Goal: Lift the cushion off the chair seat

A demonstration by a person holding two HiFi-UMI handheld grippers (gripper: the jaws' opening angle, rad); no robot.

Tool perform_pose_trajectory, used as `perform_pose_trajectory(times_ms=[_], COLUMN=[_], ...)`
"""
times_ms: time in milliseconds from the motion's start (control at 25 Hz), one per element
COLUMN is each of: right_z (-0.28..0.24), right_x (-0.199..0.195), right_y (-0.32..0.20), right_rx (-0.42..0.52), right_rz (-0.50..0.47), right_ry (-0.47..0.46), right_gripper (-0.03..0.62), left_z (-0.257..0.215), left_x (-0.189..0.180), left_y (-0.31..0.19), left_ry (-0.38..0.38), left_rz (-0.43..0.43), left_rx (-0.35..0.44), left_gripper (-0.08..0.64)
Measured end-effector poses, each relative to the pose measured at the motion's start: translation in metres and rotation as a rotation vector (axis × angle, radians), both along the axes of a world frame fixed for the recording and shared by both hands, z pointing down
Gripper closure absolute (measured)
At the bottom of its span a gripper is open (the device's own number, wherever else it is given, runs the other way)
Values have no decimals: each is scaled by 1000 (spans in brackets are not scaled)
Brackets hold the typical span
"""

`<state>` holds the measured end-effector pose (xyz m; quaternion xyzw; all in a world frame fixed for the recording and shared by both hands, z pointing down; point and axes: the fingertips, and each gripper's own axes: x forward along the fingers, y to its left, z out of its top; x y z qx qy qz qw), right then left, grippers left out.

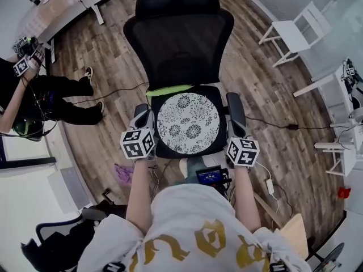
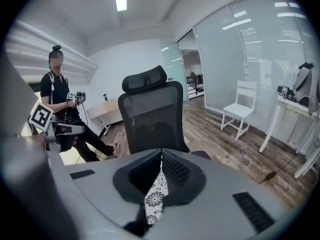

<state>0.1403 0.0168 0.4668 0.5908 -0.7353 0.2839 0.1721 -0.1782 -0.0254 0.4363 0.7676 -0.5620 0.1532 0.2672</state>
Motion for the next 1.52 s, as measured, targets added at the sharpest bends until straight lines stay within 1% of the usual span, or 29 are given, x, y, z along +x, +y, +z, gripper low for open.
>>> perform_pose_trajectory(times_ms=[120, 360, 560, 800, 960, 1040, 1120, 1280, 1520], right_z=[6, 26, 43, 72, 91, 103, 115, 134, 172], right_x=[0, 1, -1, -1, -5, -6, -8, -15, -20], right_y=[-4, -17, -21, -32, -40, -41, -43, -45, -47], right_rx=[8, -43, -76, -127, -158, -182, -207, -241, -308], right_rz=[-43, -61, -79, -107, -136, -141, -154, -186, -224], right_ry=[41, 60, 113, 133, 153, 153, 158, 180, 201], right_gripper=[580, 578, 578, 578, 578, 578, 578, 578, 578], left_z=[8, 28, 45, 85, 111, 124, 137, 163, 209], left_x=[3, 7, 1, 11, 19, 23, 25, 19, 20], left_y=[-4, -13, -12, -10, -8, -8, -8, -3, 7], left_ry=[3, -11, -22, -34, -84, -92, -94, -112, -117], left_rz=[0, 7, -26, -4, 50, 63, 59, 19, 22], left_rx=[-11, -55, -73, -167, -223, -249, -275, -339, -451], left_gripper=[549, 549, 548, 548, 548, 548, 548, 548, 546])
